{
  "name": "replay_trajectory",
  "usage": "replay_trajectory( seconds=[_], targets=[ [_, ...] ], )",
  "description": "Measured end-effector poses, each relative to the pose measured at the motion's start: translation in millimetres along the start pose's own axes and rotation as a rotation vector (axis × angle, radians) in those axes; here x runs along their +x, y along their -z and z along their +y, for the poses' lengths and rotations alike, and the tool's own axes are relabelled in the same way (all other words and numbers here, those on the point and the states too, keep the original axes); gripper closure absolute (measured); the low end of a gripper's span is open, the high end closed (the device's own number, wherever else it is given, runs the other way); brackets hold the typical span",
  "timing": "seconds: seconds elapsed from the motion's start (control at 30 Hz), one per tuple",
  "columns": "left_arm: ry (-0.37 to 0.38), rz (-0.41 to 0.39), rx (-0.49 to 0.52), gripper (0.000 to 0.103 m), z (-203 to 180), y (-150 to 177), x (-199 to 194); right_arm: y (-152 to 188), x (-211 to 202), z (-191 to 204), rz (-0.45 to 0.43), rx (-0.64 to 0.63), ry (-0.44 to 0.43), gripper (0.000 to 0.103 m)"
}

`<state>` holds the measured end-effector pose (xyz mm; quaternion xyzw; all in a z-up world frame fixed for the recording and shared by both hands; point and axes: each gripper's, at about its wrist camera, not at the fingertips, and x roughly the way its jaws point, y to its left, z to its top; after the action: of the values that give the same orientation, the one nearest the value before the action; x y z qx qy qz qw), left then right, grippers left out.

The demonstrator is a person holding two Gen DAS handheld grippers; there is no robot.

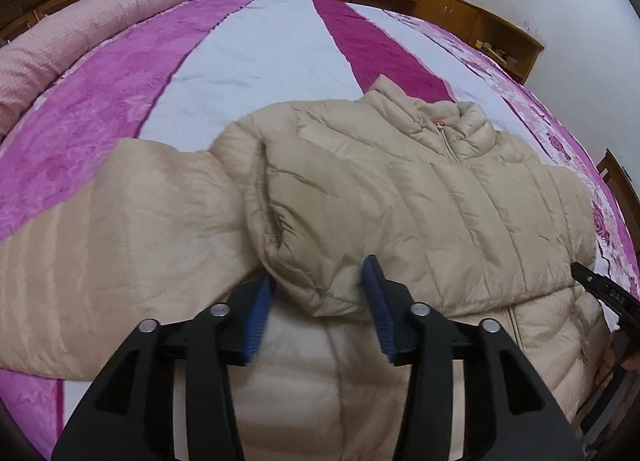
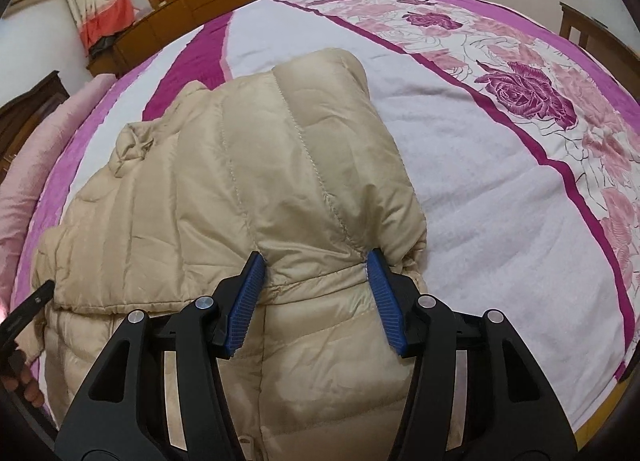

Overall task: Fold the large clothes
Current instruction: 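Fold the held sleeve across the jacket body and open the left tool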

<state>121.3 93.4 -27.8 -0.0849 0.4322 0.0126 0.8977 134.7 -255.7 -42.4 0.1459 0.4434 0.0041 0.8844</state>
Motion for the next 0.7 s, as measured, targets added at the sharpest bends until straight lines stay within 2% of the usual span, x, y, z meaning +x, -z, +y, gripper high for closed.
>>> replay_trajectory(
  seconds=[0.13, 0.33, 0.43, 0.57, 0.7],
  targets=[
    [0.009, -0.029, -0.004, 0.047, 14.7, 5.7, -25.7, 0.0, -1.7, -1.4, -0.004, 0.012, -0.009, 0.049],
    [-0.008, -0.038, -0.103, 0.043, 54.7, 12.6, -49.7, 5.7, -30.2, 3.2, -0.002, 0.025, -0.055, 0.048],
    [-0.06, -0.03, -0.136, 0.037, 77.8, 17.0, -51.0, 12.5, -50.2, 7.5, 0.002, 0.02, -0.089, 0.048],
    [-0.089, -0.035, -0.204, 0.028, 115.0, 25.5, -55.5, 28.7, -82.7, 14.1, -0.003, -0.004, -0.117, 0.045],
    [-0.156, -0.03, -0.297, 0.024, 156.5, 35.8, -57.7, 46.5, -103.1, 21.4, 0.008, -0.042, -0.132, 0.042]
  ],
)
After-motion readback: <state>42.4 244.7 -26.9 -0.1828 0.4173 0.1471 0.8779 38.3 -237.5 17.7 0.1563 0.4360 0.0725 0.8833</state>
